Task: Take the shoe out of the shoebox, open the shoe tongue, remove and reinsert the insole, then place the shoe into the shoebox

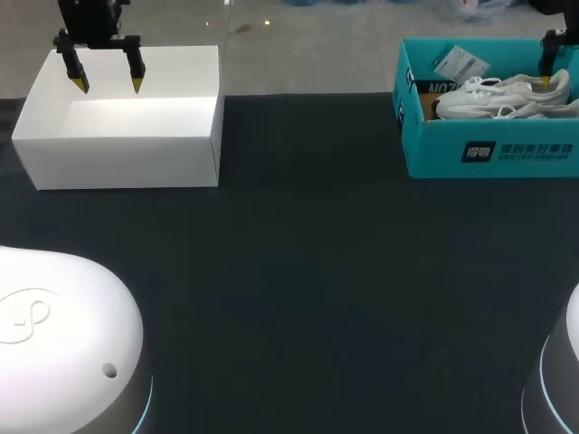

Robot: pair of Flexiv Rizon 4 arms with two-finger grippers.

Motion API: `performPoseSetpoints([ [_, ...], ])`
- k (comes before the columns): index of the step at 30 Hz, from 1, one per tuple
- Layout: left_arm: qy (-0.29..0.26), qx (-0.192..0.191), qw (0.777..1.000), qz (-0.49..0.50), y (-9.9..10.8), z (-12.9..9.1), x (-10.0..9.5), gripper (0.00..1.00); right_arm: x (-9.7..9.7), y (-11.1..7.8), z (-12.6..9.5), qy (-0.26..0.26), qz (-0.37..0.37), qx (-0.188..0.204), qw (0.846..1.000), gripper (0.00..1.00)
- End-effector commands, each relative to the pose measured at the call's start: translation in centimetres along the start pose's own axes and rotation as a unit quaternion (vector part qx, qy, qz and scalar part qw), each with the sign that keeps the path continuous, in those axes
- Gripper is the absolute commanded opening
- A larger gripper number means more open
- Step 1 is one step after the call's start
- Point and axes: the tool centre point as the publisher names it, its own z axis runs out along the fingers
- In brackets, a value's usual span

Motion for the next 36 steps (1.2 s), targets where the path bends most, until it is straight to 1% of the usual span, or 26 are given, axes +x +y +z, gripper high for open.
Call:
performPoseSetpoints([
  [1,0.0,0.0,1.0,0.0,0.0,0.0,0.0,1.0,-1.3,1.3,1.8,0.002,-0.01,0.018,1.0,1.0],
  [4,0.0,0.0,1.0,0.0,0.0,0.0,0.0,1.0,-1.9,1.5,2.8,0.013,-0.02,0.028,0.999,1.0],
  [8,0.0,0.0,1.0,0.0,0.0,0.0,0.0,1.0,-2.5,1.7,4.0,0.007,-0.037,0.03,0.999,1.0],
  [13,0.0,0.0,1.0,0.0,0.0,0.0,0.0,1.0,-2.8,2.3,5.1,0.003,-0.05,0.021,0.999,1.0],
  [18,0.0,0.0,1.0,0.0,0.0,0.0,0.0,1.0,-3.2,2.9,6.4,0.003,-0.039,0.01,0.999,1.0],
  [24,0.0,0.0,1.0,0.0,0.0,0.0,0.0,1.0,-4.1,3.5,8.1,0.009,-0.029,-0.003,1.0,1.0],
  [31,0.0,0.0,1.0,0.0,0.0,0.0,0.0,1.0,-3.9,4.0,9.9,0.011,-0.036,-0.007,0.999,1.0],
  [36,0.0,0.0,1.0,0.0,0.0,0.0,0.0,1.0,-3.8,4.4,11.0,0.007,-0.033,-0.001,0.999,1.0],
])
